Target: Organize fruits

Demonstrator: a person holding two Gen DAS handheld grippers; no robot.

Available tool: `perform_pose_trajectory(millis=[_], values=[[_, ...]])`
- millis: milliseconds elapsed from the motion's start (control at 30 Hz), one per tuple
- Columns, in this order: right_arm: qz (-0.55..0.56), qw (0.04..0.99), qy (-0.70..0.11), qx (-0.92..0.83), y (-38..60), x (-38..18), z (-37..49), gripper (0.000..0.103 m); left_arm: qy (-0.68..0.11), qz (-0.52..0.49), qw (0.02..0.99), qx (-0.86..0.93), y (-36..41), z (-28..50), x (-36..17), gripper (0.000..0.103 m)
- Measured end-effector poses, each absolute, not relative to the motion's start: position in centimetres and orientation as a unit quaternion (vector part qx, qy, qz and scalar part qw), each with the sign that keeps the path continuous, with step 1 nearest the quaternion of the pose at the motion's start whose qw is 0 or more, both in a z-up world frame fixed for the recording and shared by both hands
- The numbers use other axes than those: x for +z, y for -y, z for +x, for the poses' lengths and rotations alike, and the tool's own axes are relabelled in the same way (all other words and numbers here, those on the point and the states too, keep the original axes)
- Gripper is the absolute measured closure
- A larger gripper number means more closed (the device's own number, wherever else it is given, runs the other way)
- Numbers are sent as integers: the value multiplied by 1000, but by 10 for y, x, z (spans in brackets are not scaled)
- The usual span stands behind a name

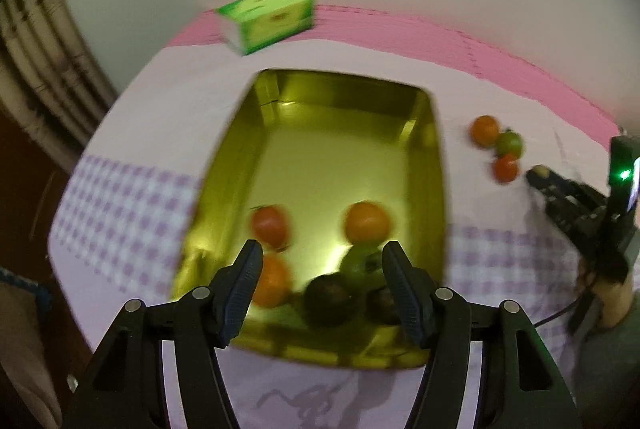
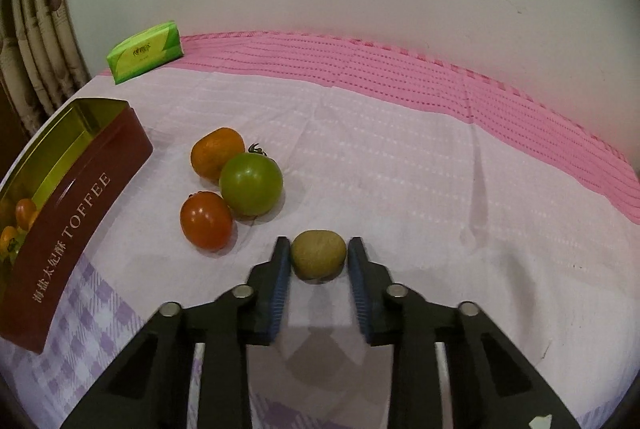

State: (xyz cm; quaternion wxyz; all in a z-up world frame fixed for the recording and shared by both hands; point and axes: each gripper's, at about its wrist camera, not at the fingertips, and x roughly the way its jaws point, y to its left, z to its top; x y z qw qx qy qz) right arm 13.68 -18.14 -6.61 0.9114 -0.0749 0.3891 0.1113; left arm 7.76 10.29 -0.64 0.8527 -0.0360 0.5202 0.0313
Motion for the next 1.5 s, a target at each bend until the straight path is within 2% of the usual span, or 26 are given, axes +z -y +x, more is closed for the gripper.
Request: perform_pose_trajectory(millis=[200,467,900,1100,1133,1167,1500], values=[[-86,914,-385,94,197,-66,127,78,-520,-25,854,-21,-43,106,-9,40],[-44,919,-390,34,264,-66,106,78,-529,-17,845,-76,32,141,-27,40],[-7,920,-389,37,285,-64,98,77,-540,-23,839,-72,68,184,-59,43],[-9,920,-390,38,286,-65,95,76,-549,-24,833,-63,72,197,-69,57],[-8,920,-390,38,286,-65,95,76,-547,-22,835,-61,71,196,-69,62],[-7,920,-390,38,286,-64,96,76,-546,-20,835,-64,72,194,-69,71],[-13,920,-391,35,282,-64,98,76,-550,-15,832,-70,51,160,-58,71]])
